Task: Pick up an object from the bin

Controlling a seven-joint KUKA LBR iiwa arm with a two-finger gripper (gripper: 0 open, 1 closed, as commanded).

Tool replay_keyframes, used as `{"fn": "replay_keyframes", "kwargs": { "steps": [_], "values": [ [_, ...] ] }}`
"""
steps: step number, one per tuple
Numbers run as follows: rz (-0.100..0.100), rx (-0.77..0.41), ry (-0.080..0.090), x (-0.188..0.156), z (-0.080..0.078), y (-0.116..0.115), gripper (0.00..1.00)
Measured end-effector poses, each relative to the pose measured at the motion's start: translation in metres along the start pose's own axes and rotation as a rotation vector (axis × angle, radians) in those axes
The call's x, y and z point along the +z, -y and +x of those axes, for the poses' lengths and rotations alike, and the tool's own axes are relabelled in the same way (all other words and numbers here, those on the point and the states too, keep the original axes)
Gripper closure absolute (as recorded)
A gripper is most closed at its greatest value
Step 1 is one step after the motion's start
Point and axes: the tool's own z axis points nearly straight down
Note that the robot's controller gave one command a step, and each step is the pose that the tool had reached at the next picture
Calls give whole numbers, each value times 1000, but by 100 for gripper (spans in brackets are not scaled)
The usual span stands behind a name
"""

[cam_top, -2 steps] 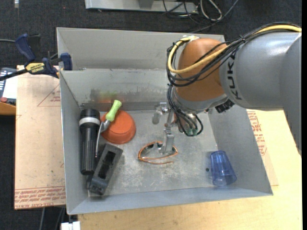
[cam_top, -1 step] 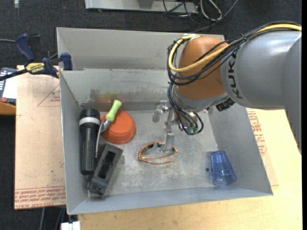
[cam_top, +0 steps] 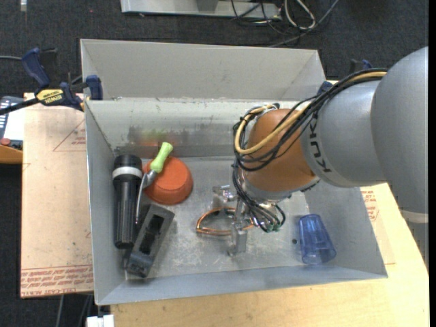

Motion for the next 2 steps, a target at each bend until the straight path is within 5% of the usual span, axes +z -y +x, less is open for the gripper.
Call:
{"fn": "replay_keyframes", "kwargs": {
  "steps": [1, 2],
  "values": [
    [2, -85, 20, -80, 0, -6, 0],
    [-1, -73, -5, -31, 20, 14, 0]
  ]
}}
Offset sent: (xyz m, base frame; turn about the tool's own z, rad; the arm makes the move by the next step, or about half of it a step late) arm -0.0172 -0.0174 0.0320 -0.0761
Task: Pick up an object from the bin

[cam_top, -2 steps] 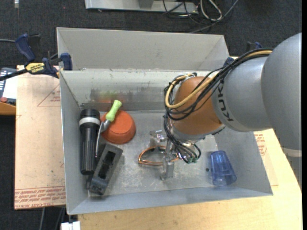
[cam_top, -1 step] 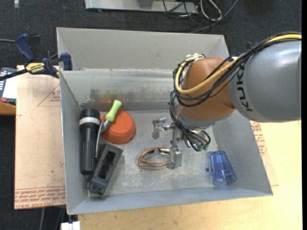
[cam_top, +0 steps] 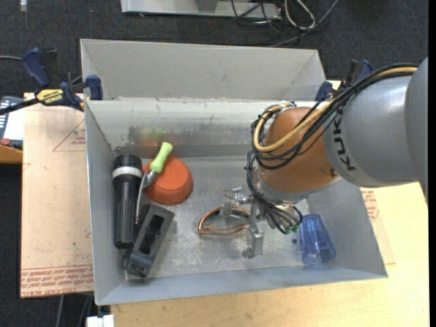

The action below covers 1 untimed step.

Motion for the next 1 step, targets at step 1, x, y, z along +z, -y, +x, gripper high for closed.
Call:
{"fn": "replay_keyframes", "kwargs": {
  "steps": [1],
  "values": [
    [2, -131, 25, 31, 15, -26, 0]
  ]
}}
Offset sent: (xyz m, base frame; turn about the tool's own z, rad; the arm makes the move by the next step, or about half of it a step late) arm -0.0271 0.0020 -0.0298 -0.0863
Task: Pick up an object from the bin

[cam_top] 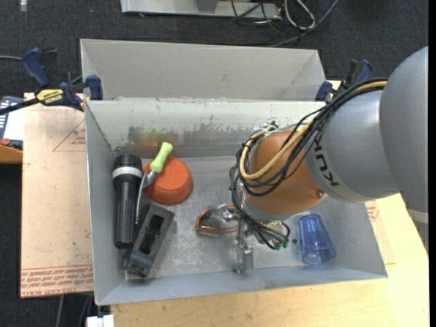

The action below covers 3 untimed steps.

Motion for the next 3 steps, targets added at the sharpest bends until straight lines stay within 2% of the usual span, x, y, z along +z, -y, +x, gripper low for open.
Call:
{"fn": "replay_keyframes", "kwargs": {
  "steps": [1, 2, 3],
  "values": [
    [-3, 48, -18, -1, 12, 17, 100],
    [-3, 48, -18, -2, 12, 17, 100],
    [-7, 48, -29, -28, 14, 15, 100]
  ]
}}
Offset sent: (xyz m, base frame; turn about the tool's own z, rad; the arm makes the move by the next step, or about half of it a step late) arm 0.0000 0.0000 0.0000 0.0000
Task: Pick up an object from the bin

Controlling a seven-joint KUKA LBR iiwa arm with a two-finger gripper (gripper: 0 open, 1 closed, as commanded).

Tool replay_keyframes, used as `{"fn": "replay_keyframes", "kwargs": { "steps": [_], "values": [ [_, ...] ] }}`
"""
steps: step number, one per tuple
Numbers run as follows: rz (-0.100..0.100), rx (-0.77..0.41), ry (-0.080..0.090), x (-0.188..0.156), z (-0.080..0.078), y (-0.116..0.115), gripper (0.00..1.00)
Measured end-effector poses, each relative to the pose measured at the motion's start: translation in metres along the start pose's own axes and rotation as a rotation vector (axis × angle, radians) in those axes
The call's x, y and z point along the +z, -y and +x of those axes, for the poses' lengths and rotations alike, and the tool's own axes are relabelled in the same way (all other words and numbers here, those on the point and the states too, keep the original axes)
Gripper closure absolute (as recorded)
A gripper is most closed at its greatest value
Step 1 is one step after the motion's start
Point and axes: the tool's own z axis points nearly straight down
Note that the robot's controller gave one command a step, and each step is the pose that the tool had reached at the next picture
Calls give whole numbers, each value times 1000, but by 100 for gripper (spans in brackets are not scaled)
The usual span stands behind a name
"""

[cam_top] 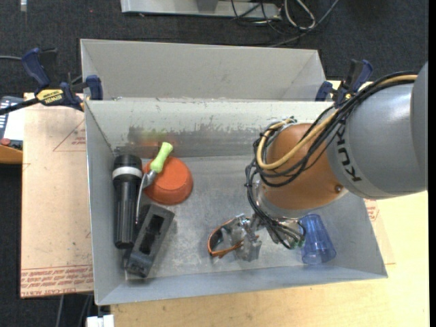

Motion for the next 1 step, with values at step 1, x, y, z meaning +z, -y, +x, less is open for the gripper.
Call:
{"fn": "replay_keyframes", "kwargs": {
  "steps": [1],
  "values": [
    [3, 0, 10, -36, -2, 0, 100]
  ]
}}
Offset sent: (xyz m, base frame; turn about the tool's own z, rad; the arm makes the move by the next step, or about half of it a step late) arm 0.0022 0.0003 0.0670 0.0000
